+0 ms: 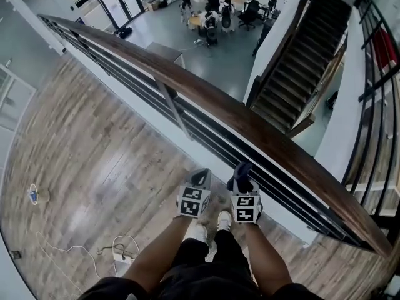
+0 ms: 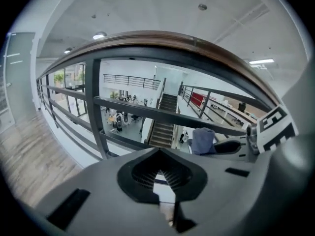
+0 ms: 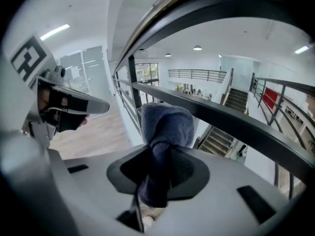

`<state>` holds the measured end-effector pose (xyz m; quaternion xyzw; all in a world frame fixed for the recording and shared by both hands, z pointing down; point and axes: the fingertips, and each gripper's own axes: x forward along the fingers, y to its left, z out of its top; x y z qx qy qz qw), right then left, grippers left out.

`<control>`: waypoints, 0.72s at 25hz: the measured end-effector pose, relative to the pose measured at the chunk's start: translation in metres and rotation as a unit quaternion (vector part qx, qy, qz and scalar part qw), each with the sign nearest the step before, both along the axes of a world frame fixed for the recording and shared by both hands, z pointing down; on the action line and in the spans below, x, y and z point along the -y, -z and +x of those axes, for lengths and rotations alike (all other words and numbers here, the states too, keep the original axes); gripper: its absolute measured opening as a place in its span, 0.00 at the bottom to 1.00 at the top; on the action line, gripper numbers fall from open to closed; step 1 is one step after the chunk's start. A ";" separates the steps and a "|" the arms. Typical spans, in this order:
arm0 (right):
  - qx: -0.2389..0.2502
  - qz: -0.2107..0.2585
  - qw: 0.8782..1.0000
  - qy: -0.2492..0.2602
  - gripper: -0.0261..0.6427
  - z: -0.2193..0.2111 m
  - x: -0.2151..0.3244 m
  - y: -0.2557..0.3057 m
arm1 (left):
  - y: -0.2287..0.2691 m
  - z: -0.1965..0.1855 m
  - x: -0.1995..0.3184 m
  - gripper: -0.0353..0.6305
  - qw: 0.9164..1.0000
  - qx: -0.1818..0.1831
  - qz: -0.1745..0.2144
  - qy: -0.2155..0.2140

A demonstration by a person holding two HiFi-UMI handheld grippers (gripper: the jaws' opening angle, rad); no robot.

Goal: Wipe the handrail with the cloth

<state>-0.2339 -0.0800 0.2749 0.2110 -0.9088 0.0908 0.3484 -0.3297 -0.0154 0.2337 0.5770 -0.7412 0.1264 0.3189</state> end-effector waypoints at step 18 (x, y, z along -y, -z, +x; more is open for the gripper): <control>0.046 -0.005 0.999 -0.028 0.18 -0.284 -0.013 -0.070 | -0.086 -0.257 -0.017 0.05 0.999 0.038 0.025 -0.030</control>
